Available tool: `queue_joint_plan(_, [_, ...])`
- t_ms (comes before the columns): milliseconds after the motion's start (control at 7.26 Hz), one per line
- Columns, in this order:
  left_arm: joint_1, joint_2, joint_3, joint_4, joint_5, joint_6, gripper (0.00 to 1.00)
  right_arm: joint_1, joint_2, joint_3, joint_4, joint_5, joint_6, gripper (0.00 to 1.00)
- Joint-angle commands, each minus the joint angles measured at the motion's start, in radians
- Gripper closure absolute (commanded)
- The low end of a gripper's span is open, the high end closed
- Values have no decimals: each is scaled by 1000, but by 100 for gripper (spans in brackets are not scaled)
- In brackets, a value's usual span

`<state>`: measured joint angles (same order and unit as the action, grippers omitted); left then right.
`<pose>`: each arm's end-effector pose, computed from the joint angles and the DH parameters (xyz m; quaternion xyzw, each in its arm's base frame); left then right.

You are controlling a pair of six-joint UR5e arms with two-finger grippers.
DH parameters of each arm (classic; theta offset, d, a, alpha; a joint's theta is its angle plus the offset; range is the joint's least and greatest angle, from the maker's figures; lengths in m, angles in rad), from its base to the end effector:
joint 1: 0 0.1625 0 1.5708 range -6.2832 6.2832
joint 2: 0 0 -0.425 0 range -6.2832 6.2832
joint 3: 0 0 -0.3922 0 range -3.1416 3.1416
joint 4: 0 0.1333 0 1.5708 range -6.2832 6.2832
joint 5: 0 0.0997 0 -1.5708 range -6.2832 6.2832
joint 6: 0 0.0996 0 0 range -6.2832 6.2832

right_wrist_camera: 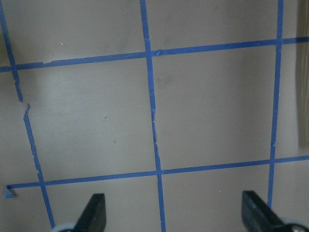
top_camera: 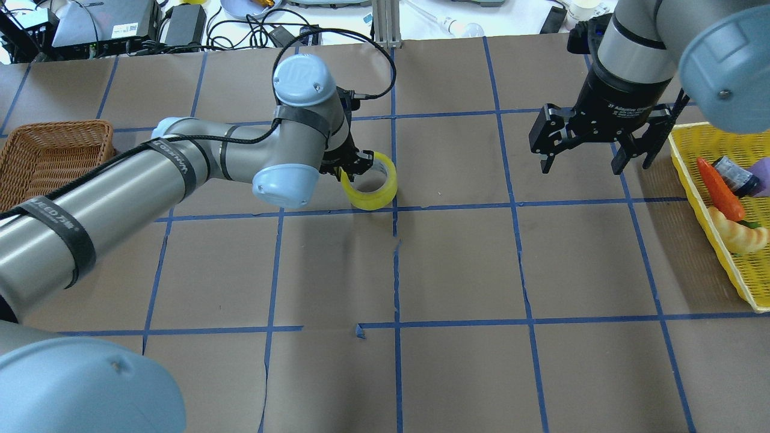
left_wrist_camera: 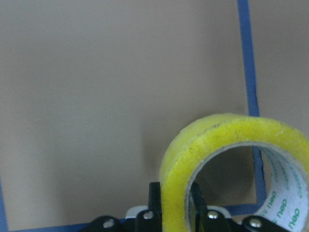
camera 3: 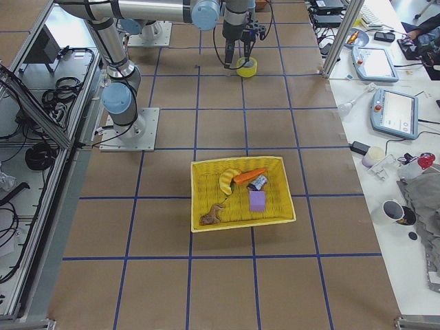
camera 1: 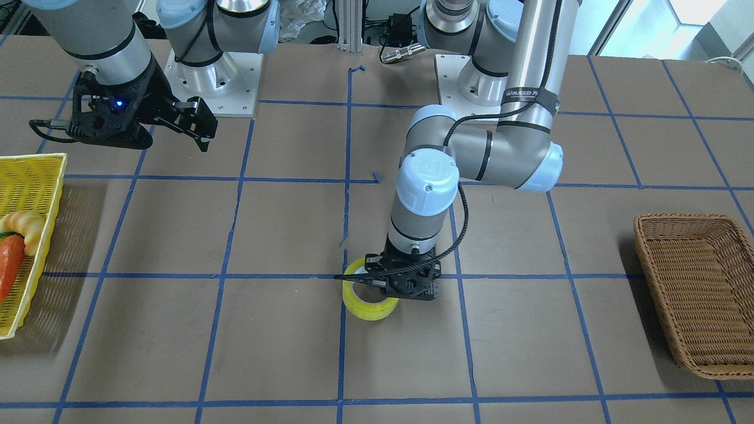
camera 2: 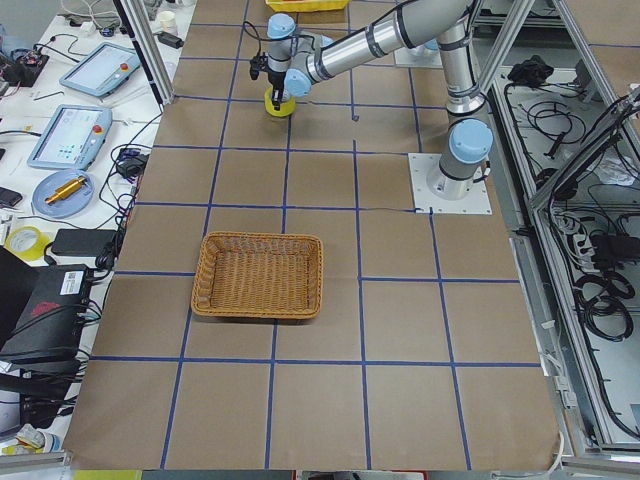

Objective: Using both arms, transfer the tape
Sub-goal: 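Carry the tape roll into the woven brown basket with the left gripper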

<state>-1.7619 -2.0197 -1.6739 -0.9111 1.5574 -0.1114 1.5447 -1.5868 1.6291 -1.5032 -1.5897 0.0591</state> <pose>-0.2515 -0.5912 0.2514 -0.0401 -0.9977 0.0522 0.0147 0.1190 -0.4765 0.4609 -0.0420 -0.9976 -0.0548 0.0103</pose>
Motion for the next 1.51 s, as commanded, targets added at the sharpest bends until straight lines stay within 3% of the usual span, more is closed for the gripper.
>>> queue_joint_plan(0, [179,80,168,-345,10,218,100,0,2,0,0,-9,-7,0])
queue_joint_plan(275, [438,93,242,-419,30,562,100,0,2,0,0,-9,-7,0])
queue_joint_plan(413, [588,84,258,-414,33,781,100,0,2,0,-2,-10,-7,0])
queue_joint_plan(688, [778,47,264,-369,26,1061,100,0,4,0,0,-16,-12,0])
queue_joint_plan(1101, [929,-101,267,-171,7,1268,100,-2,4,0,0,-19,-42,0])
queue_joint_plan(1377, [934,-158,269,-164,-30,1271,100,-2,5,0,-2,-19,-45,0])
